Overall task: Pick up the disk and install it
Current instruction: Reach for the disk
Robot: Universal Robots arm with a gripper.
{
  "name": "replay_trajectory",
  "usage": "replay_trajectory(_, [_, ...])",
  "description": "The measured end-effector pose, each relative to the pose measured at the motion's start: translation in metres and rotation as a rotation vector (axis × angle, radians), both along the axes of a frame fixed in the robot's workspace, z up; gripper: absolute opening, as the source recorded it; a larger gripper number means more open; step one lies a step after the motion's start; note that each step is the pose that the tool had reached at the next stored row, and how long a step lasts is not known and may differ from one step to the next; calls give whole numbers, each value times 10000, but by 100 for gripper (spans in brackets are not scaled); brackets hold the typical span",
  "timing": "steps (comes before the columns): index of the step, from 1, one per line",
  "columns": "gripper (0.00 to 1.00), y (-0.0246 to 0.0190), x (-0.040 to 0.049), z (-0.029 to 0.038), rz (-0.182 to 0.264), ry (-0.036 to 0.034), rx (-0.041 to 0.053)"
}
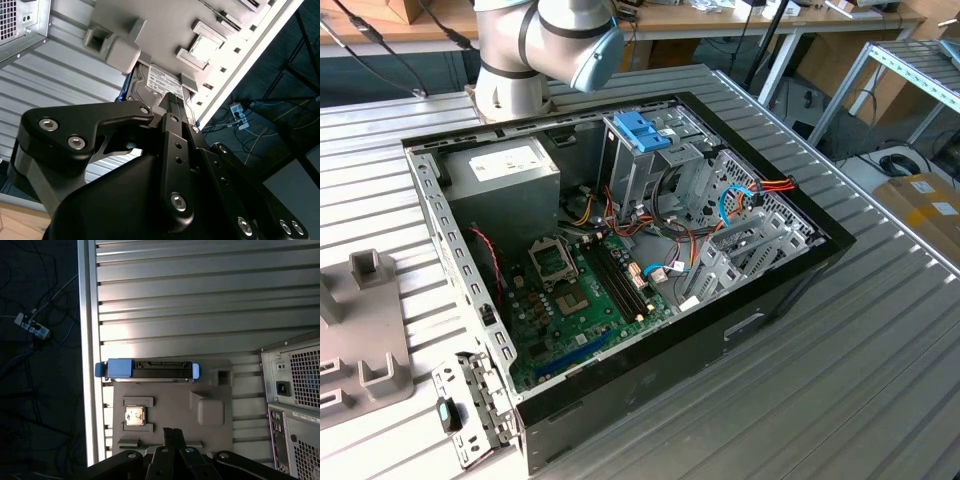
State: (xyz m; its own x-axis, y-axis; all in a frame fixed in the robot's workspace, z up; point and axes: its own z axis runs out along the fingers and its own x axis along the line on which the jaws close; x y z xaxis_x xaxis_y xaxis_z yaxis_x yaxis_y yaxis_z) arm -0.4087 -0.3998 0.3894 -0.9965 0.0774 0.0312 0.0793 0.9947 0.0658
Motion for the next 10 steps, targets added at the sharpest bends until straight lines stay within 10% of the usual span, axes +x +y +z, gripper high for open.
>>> replay_trajectory(10, [11,0,-56,0,-1,0,0])
